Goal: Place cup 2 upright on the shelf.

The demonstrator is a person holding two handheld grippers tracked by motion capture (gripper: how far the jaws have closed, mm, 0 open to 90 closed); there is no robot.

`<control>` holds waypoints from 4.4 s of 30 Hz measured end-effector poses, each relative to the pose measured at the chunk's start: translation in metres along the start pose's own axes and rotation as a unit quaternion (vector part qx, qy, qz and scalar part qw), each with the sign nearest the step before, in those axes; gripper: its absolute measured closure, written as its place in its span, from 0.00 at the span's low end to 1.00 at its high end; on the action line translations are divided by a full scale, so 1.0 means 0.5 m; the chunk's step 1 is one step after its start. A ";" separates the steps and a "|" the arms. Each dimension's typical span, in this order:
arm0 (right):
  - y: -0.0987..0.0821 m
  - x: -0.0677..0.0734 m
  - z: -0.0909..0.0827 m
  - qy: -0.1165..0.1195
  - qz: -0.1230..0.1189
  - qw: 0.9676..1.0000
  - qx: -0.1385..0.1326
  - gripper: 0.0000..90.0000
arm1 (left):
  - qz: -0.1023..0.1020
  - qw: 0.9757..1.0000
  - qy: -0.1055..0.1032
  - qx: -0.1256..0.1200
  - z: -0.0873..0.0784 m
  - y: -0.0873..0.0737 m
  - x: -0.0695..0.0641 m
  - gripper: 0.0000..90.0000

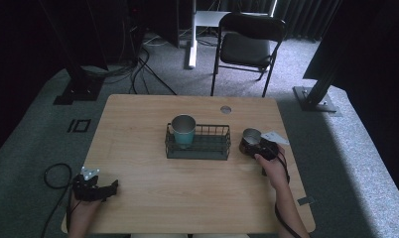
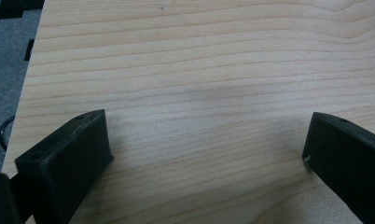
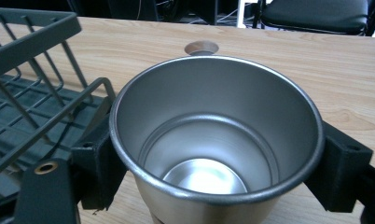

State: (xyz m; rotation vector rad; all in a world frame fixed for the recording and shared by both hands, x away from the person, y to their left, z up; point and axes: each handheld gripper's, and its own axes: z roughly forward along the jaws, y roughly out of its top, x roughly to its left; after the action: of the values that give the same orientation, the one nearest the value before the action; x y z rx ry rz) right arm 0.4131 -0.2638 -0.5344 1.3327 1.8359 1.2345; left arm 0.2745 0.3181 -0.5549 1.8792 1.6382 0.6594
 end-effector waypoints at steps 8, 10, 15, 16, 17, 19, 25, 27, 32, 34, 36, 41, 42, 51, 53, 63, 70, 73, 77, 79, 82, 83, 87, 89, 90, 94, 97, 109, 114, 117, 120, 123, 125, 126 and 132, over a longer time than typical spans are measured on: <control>0.010 -0.006 -0.011 0.002 0.002 1.000 -0.001 0.20 | 0.000 1.000 0.000 0.000 0.000 0.000 0.000 0.01; 0.014 -0.006 -0.013 0.004 -0.003 1.000 0.003 0.20 | 0.000 1.000 0.000 0.000 0.000 0.000 0.000 0.01; 0.025 -0.003 -0.021 0.004 -0.006 1.000 0.002 0.20 | 0.000 1.000 0.000 0.000 0.000 0.000 0.000 0.01; 0.028 -0.003 -0.024 0.004 -0.008 1.000 0.003 0.20 | 0.000 1.000 0.000 0.000 0.000 0.000 0.000 0.01; 0.031 -0.003 -0.026 0.003 -0.009 1.000 0.001 0.20 | 0.000 1.000 0.000 0.000 0.000 0.000 0.000 0.01; 0.038 -0.003 -0.031 0.004 -0.007 1.000 0.001 0.20 | 0.000 1.000 0.000 0.000 0.000 0.000 0.000 0.01; 0.061 0.001 -0.045 0.004 -0.015 1.000 -0.001 0.20 | 0.000 1.000 0.000 0.000 0.000 0.000 0.000 0.01; 0.068 0.003 -0.050 0.004 -0.018 1.000 -0.004 0.20 | 0.000 1.000 0.000 0.000 0.000 0.000 0.000 0.01; 0.084 0.008 -0.059 0.004 -0.023 1.000 -0.004 0.20 | 0.000 1.000 0.000 0.000 0.000 0.000 0.000 0.01; 0.089 0.010 -0.062 0.003 -0.024 1.000 -0.006 0.20 | 0.000 1.000 0.000 0.000 0.000 0.000 0.000 0.01; 0.094 0.013 -0.064 0.007 -0.025 1.000 -0.008 0.20 | 0.000 1.000 0.000 0.000 0.000 0.000 0.000 0.01; 0.107 0.020 -0.069 0.010 -0.029 0.999 -0.010 0.20 | 0.000 1.000 0.000 0.000 0.000 0.000 0.000 0.01; 0.110 0.022 -0.070 0.010 -0.030 0.999 -0.010 0.20 | 0.000 1.000 0.000 0.000 0.000 0.000 0.000 0.01; 0.138 0.036 -0.079 0.018 -0.036 0.999 -0.013 0.20 | 0.000 1.000 0.000 0.000 0.000 0.000 0.000 0.01; 0.145 0.040 -0.080 0.018 -0.038 0.999 -0.014 0.20 | 0.000 1.000 0.000 0.000 0.000 0.000 0.000 0.01; 0.179 0.066 -0.082 0.032 -0.043 0.998 -0.023 0.20 | 0.000 1.000 0.000 0.000 0.000 0.000 0.000 0.01; 0.195 0.089 -0.079 0.042 -0.050 0.998 -0.027 0.20 | 0.000 1.000 0.000 0.000 0.000 0.000 0.000 0.02; 0.200 0.095 -0.078 0.046 -0.050 0.997 -0.028 0.20 | 0.000 1.000 0.000 0.000 0.000 0.000 0.000 0.01; 0.212 0.115 -0.074 0.055 -0.054 0.997 -0.031 0.20 | 0.000 1.000 0.000 0.000 0.000 0.000 0.000 0.02; 0.215 0.122 -0.070 0.058 -0.055 0.996 -0.031 0.20 | 0.000 1.000 0.000 0.000 0.000 0.000 0.000 0.01; 0.218 0.133 -0.066 0.064 -0.057 0.996 -0.031 0.20 | 0.000 1.000 0.000 0.000 0.000 0.000 0.000 0.01; 0.220 0.137 -0.064 0.066 -0.057 0.996 -0.032 0.20 | 0.000 1.000 0.000 0.000 0.000 0.000 0.000 0.02; 0.224 0.152 -0.057 0.073 -0.060 0.995 -0.031 0.20 | 0.000 1.000 0.000 0.000 0.000 0.000 0.000 0.02; 0.226 0.160 -0.055 0.078 -0.059 0.995 -0.032 0.20 | 0.000 1.000 0.000 0.000 0.000 0.000 0.000 0.02; 0.227 0.163 -0.053 0.079 -0.061 0.995 -0.032 0.20 | 0.000 1.000 0.000 0.000 0.000 0.000 0.000 0.01; 0.231 0.180 -0.047 0.088 -0.065 0.994 -0.031 0.20 | 0.000 1.000 0.000 0.000 0.000 0.000 0.000 0.01; 0.232 0.188 -0.043 0.090 -0.067 0.993 -0.030 0.20 | 0.000 1.000 0.000 0.000 0.000 0.000 0.000 0.02; 0.221 0.225 -0.020 0.109 -0.081 0.990 -0.020 0.20 | 0.000 1.000 0.000 0.000 0.000 0.000 0.000 0.01; 0.211 0.236 -0.010 0.117 -0.080 0.990 -0.013 0.20 | 0.000 1.000 0.000 0.000 0.000 0.000 0.000 0.02; 0.204 0.241 -0.004 0.119 -0.080 0.990 -0.009 0.20 | 0.000 1.000 0.000 0.000 0.000 0.000 0.000 0.02; 0.198 0.244 0.001 0.121 -0.079 0.990 -0.006 0.20 | 0.000 1.000 0.000 0.000 0.000 0.000 0.000 0.02; 0.190 0.246 0.006 0.122 -0.078 0.989 -0.003 0.20 | 0.000 1.000 0.000 0.000 0.000 0.000 0.000 0.02; 0.185 0.246 0.010 0.122 -0.076 0.990 -0.002 0.20 | 0.000 1.000 0.000 0.000 0.000 0.000 0.000 0.02; 0.183 0.246 0.011 0.122 -0.076 0.990 -0.001 0.20 | 0.000 1.000 0.000 0.000 0.000 0.000 0.000 0.01; 0.172 0.246 0.021 0.119 -0.078 0.990 0.007 0.20 | 0.000 1.000 0.000 0.000 0.000 0.000 0.000 0.02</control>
State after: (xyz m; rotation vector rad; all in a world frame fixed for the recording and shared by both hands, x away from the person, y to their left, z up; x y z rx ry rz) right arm 0.4146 -0.1381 -0.4519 1.0624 2.0724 1.3448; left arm 0.2745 0.3181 -0.5549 1.8795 1.6382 0.6592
